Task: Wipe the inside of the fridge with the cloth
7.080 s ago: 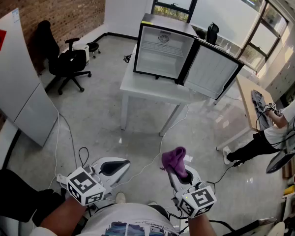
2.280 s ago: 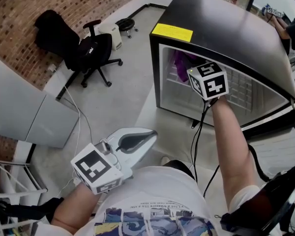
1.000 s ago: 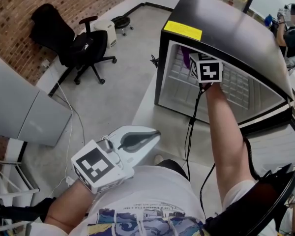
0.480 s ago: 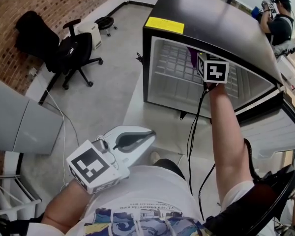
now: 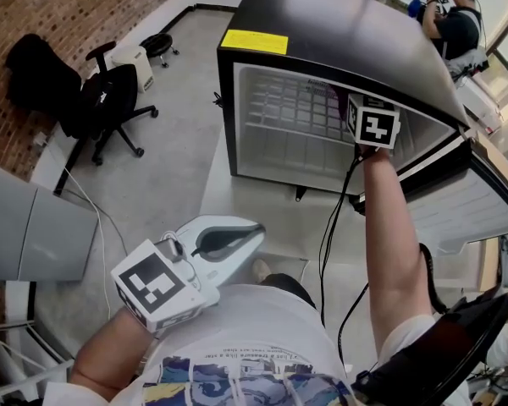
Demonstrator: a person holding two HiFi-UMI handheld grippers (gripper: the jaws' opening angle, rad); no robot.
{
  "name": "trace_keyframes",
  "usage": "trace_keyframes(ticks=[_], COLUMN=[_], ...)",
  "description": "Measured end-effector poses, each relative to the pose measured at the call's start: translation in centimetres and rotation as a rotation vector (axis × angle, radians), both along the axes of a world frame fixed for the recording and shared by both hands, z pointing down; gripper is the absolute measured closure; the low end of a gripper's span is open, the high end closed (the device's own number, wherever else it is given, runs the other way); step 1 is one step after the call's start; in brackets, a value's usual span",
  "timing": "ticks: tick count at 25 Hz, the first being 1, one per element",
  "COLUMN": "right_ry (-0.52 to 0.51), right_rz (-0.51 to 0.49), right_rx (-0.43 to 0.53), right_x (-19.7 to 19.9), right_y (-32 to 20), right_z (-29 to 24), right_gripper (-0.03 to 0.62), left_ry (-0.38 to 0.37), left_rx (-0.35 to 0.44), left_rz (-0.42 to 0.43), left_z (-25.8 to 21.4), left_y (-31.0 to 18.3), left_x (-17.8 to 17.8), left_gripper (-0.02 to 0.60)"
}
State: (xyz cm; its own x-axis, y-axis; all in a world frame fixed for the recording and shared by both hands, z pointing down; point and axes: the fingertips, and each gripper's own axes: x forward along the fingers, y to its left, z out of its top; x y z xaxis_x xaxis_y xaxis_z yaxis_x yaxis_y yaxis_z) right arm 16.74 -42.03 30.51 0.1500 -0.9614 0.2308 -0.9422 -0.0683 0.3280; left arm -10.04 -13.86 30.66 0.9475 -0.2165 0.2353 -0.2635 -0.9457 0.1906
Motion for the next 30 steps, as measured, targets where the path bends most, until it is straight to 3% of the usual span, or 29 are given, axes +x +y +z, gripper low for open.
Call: trace_keyframes(ticks=[5, 15, 22, 30], right_ry=[0.031, 0.032, -0.01, -0.094], right_rz=[0.101, 0.227, 0.241, 0.396], right_rx=[-0.019, -0.006, 0.057, 0.158], right_x=[2.7, 5.1, 4.6, 5.3], right_y=[1.4, 2.9, 3.6, 6.7], right_z=[-0.1, -0.3, -0.9, -2.5], right_gripper=[0.539, 0.539, 0.539, 0.539], left_ry=[0.039, 0.019, 0.024, 0.02], left_rx=[-0.015, -0.001, -0.001, -0.007], left_rz=[0.046, 0.059, 0.054, 0.045], left_z=[-0.6, 0.7, 0.6, 0.3], left_y=[0.5, -0.2, -0.1, 0.2], left_x=[0.8, 0.3, 0.1, -1.1], left_gripper=[0.575, 0.575, 0.575, 0.575])
